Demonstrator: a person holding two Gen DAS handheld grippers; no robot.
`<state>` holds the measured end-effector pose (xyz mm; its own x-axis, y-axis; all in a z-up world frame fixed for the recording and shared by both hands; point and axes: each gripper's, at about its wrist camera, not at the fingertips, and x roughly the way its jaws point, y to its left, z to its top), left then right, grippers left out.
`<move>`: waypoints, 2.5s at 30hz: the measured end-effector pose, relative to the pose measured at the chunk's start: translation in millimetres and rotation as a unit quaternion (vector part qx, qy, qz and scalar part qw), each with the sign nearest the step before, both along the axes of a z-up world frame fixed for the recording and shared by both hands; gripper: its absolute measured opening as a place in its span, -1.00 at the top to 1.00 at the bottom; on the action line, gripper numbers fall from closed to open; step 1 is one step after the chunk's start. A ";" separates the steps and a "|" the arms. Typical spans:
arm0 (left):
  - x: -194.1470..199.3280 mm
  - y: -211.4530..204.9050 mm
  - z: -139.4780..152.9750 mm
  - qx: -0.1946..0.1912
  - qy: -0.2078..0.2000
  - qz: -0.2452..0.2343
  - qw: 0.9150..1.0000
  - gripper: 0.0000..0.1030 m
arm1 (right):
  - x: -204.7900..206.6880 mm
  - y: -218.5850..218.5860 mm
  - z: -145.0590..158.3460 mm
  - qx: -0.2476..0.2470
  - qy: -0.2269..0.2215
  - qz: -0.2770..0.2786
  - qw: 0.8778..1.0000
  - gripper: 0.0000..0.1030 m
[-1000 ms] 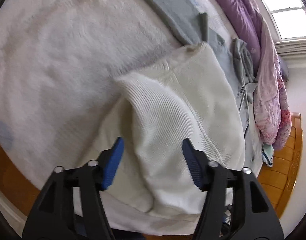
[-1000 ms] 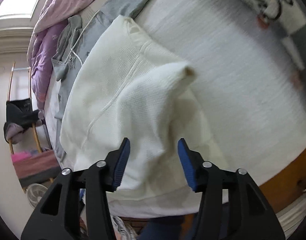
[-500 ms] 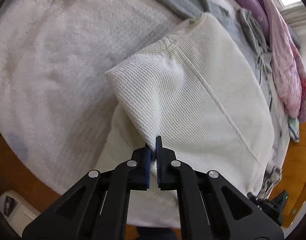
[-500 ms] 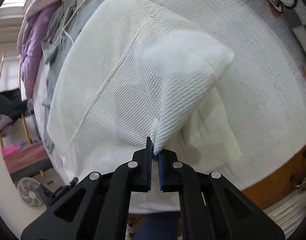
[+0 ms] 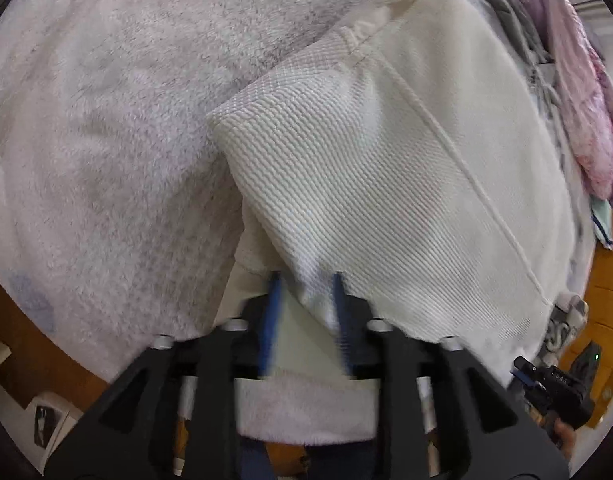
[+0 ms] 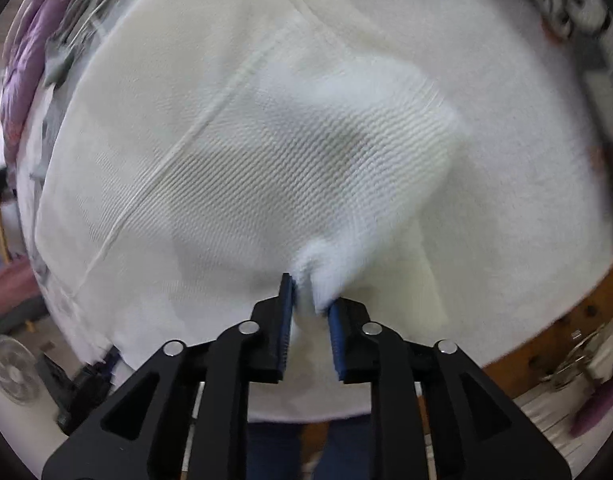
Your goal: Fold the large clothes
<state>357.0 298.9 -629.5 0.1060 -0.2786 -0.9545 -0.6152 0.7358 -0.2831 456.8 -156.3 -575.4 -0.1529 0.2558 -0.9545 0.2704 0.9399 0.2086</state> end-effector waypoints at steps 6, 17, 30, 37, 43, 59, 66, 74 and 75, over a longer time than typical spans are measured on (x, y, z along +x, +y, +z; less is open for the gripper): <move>-21.5 35.4 19.8 -0.027 -0.025 0.052 0.998 -0.20 | 19.5 54.5 61.8 -0.007 -0.069 0.099 0.993 0.57; -54.4 61.8 0.0 -0.048 -0.006 0.106 0.993 -0.22 | 156.0 213.6 15.3 0.022 -0.141 0.200 0.969 0.99; -55.4 65.9 -6.4 -0.080 -0.012 0.100 0.992 -0.23 | 95.3 184.8 -30.8 0.013 -0.046 0.153 0.987 1.00; -46.1 64.1 -22.3 -0.103 0.000 0.101 0.990 -0.23 | 7.9 162.3 -59.8 0.026 -0.031 0.129 0.991 1.00; -38.5 57.2 -33.5 -0.126 0.006 0.088 0.988 -0.23 | 7.9 172.9 -63.1 0.009 -0.036 0.132 0.991 1.00; -16.4 40.2 -19.7 -0.170 -0.013 0.022 0.985 0.90 | -86.2 252.0 -11.6 0.146 -0.150 0.302 0.930 0.03; -16.1 54.0 0.0 -0.225 -0.036 0.043 0.973 0.91 | -114.5 291.1 -2.4 0.171 -0.181 0.344 0.905 -0.15; -6.7 43.0 9.7 -0.244 -0.045 0.047 0.968 0.91 | -114.2 325.1 -9.4 0.086 -0.232 0.372 0.895 -0.19; -6.6 43.1 10.5 -0.242 -0.045 0.043 0.968 0.90 | -111.6 329.3 -14.0 0.081 -0.231 0.377 0.893 -0.09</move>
